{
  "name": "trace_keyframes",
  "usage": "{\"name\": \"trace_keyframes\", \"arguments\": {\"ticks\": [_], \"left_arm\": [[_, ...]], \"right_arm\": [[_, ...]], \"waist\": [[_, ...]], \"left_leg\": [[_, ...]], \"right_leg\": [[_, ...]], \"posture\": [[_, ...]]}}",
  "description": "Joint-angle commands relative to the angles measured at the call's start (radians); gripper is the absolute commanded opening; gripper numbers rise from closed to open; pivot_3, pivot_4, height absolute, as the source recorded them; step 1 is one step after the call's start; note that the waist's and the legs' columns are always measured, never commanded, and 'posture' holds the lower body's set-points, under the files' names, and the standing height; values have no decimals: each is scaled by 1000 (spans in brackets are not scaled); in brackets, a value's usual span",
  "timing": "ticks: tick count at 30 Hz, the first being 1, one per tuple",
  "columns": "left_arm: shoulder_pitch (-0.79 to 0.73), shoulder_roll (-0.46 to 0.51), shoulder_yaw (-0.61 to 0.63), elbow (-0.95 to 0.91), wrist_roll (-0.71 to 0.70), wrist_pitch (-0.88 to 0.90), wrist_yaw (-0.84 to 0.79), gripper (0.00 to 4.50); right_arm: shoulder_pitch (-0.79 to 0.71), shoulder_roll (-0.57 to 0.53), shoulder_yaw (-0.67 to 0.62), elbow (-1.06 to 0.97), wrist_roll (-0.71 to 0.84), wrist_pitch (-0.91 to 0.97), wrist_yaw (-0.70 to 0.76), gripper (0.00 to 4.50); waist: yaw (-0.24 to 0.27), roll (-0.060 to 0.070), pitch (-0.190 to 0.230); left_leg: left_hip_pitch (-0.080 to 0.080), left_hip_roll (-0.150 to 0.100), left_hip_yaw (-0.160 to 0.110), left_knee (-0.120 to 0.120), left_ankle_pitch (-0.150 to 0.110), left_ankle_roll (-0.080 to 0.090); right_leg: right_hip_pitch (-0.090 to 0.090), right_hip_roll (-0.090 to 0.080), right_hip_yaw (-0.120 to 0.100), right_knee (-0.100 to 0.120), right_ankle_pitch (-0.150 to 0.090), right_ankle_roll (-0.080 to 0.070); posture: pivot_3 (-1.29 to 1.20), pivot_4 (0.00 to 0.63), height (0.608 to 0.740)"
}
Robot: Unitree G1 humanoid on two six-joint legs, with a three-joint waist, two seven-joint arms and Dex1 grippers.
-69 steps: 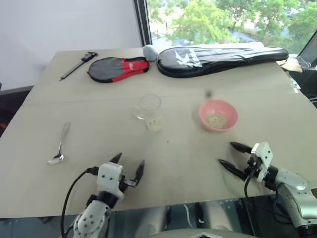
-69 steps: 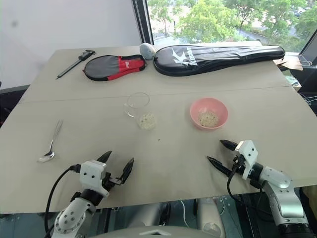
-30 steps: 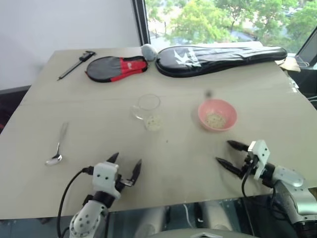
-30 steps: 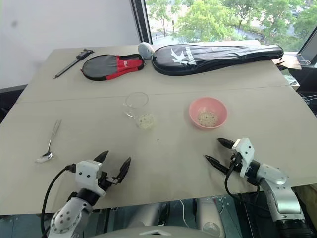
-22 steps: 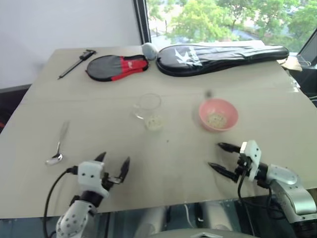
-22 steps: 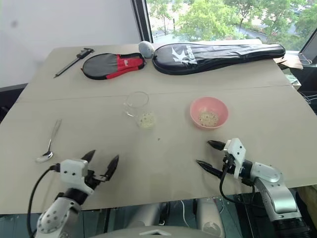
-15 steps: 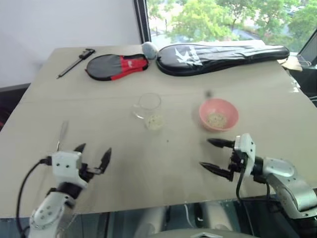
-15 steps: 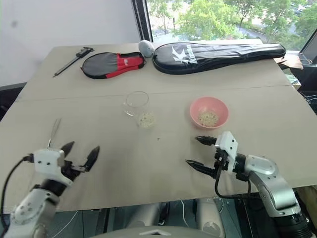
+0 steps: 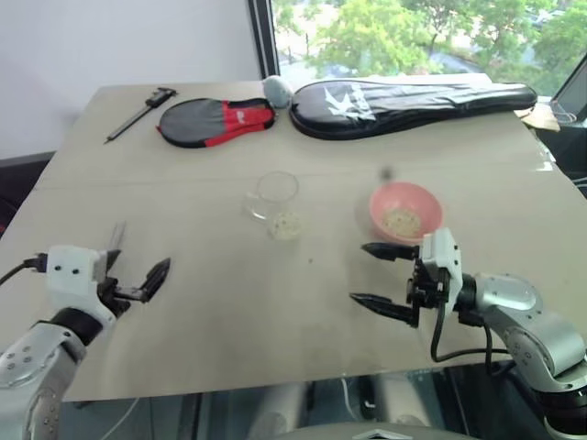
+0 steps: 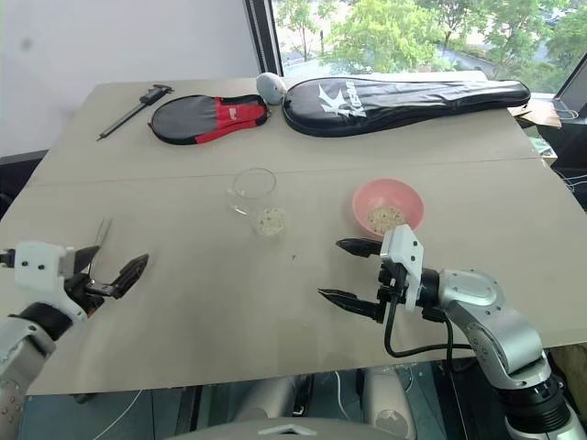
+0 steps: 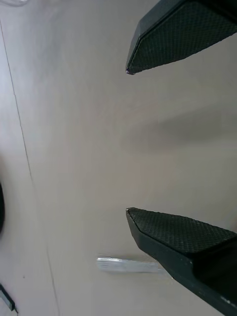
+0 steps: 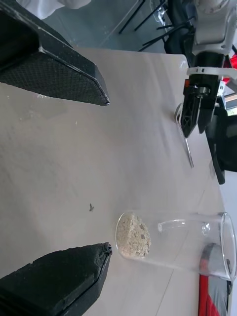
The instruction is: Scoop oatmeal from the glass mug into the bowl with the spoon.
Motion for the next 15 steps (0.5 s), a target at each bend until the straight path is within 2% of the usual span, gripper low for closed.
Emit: {"name": "trace_keyframes", "arguments": {"ticks": [1,8,15], "left_arm": [[2,28,52,74,13,10,-35,4460],[5,20,112,178,22,10,-39,4460],[-21,8,110,293,87,-38,-13,4460]], "right_arm": [[-10,-10,-16,-42,28,1,4,4468],[-1,-24,-33,-38,29,-8,-1,4468],[-13,-23,-41,-52,43,-18,-8,4468]], "waist": [[-2,0,0],[0,-1,1],[0,-1,1]], "left_leg": [[0,0,0,0,0,0],[0,0,0,0,0,-1],[0,0,0,0,0,-1]], "right_leg": [[0,0,0,0,0,0],[-1,0,1,0,0,0],[-1,0,1,0,0,0]], "posture": [[0,150,740],[0,150,740],[0,150,740]]}}
